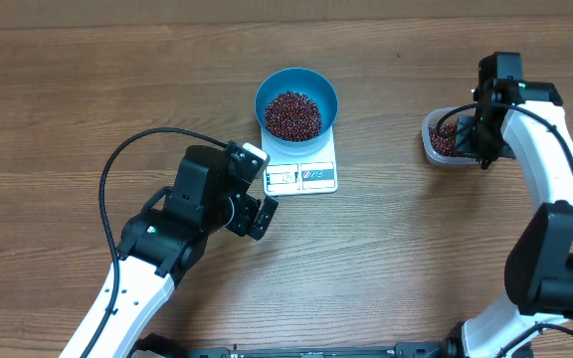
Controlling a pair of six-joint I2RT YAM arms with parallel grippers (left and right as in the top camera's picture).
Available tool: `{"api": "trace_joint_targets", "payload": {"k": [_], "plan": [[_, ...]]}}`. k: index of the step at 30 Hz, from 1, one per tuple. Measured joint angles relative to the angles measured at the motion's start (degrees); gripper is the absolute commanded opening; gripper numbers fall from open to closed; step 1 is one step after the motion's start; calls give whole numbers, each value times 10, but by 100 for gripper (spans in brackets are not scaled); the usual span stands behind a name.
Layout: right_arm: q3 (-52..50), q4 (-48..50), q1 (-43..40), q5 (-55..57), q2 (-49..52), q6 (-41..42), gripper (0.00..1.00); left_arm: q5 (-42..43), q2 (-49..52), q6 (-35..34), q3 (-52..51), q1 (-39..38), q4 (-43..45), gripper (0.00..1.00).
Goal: Scoop item into bowl and weigh 150g on scale
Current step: 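Move the empty scoop back into the bean tub with the right gripper, then drag the scoop through the beans and lift it full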
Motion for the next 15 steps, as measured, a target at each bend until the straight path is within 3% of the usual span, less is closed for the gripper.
{"api": "trace_joint_targets", "payload": {"k": [15], "plan": [[0,26,0,3,9,-7,4,0,0,0,0,0,0,100]]}}
